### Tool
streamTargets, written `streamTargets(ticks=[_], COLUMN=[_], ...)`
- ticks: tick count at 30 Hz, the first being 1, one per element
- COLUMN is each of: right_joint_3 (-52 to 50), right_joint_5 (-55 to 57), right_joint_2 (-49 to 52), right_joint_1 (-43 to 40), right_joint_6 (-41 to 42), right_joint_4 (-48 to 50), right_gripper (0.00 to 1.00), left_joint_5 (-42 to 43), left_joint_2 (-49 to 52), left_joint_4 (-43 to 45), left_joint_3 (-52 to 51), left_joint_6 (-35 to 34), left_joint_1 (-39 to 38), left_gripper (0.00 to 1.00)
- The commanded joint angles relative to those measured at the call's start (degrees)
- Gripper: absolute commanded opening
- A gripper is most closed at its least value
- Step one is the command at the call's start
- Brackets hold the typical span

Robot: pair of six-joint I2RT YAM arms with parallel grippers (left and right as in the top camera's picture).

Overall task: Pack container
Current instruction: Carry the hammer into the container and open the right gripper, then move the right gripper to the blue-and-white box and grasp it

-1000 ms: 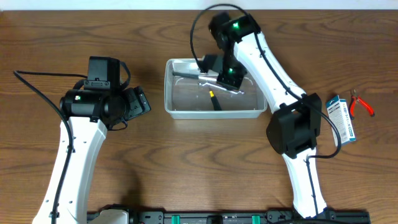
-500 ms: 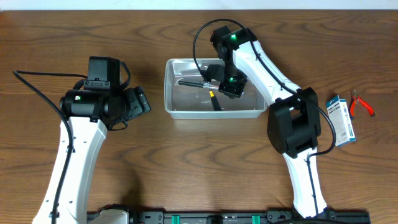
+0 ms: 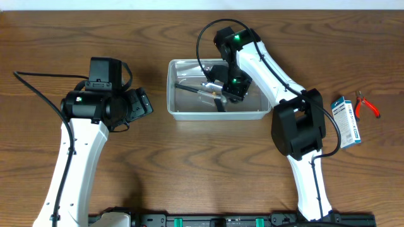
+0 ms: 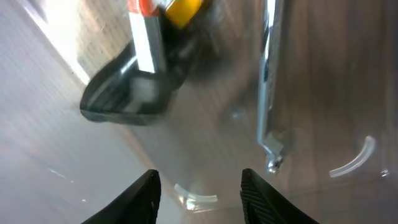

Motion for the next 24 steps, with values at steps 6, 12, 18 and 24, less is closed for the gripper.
streamTargets(ticks=[6, 12, 18, 24], right_joint_3=[2.67, 3.39, 3.39, 3.39], right_joint_5=[2.1, 8.72, 10.29, 10.25], right_joint_2=[-5.44, -16.04, -27.45, -31.52], right_joint_1=[-1.05, -5.64, -16.39, -27.39], right_joint_6=[7.37, 18.1, 22.97, 22.38], right_joint_4=[-2.89, -4.44, -5.79, -8.98], right_gripper=[0.47, 0.61, 0.73, 0.76], left_joint_5=[-0.72, -0.72, -0.72, -0.72], left_joint_2=[0.33, 0.33, 0.33, 0.33], left_joint_4=[-0.15, 0.0, 0.48, 0.7], left_joint_3=[-0.28, -0.28, -0.28, -0.28], left_joint_6=[0.98, 0.98, 0.98, 0.98], left_joint_1=[-0.11, -0.11, -0.11, -0.11], left_gripper=[0.87, 0.87, 0.87, 0.87])
